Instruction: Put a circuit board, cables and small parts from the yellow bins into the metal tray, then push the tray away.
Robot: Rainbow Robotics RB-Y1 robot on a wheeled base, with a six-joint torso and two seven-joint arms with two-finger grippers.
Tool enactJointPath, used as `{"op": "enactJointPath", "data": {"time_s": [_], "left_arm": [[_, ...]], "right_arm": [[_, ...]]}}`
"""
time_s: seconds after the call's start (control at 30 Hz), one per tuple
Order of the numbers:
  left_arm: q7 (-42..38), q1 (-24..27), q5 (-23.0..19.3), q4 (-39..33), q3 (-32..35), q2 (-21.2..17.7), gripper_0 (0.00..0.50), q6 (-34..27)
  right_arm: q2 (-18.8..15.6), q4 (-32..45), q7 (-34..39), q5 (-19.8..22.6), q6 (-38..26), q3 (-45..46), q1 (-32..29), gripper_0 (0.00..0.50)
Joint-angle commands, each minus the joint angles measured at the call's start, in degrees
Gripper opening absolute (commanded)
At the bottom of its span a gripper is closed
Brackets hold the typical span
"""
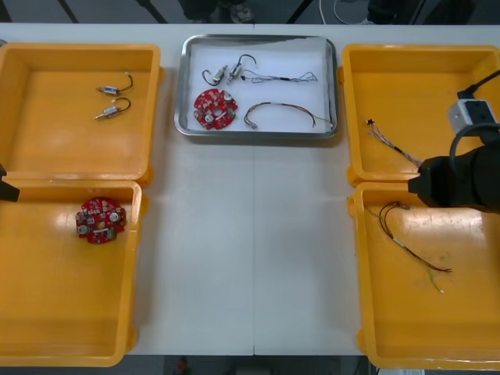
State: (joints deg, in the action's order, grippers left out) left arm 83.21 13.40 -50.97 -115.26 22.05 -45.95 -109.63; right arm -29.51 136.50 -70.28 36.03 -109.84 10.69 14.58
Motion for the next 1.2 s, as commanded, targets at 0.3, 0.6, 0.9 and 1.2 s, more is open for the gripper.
{"op": "enactJointPath", "data": {"time_s": [0.3, 0.6, 0.9, 1.2], "left_arm": [[-3.7, -0.8, 0.1, -1.7, 1.6, -2.5, 0.500, -0.4], [-3.7, -0.8, 0.1, -1.7, 1.6, -2.5, 0.500, -0.4], [-3.7, -0.8, 0.1, -1.7, 1.6, -2.5, 0.500, -0.4], [-3.7, -0.8, 0.1, -1.7, 1.6, -2.5, 0.500, -0.4]], "right_arm": [[-2.7, 5.6, -2.1, 1.5, -0.2, 9.2, -11.5, 0.500], [-2.7, 2.4, -3.2, 1.7, -0.2, 9.4, -12.2, 0.500], [-3.2, 0.8, -3.7, -0.9, -0.2, 9.4, -12.3, 0.500], [-5.5, -0.8, -4.1, 0.4, -0.2, 9.0, -13.7, 0.500]]}}
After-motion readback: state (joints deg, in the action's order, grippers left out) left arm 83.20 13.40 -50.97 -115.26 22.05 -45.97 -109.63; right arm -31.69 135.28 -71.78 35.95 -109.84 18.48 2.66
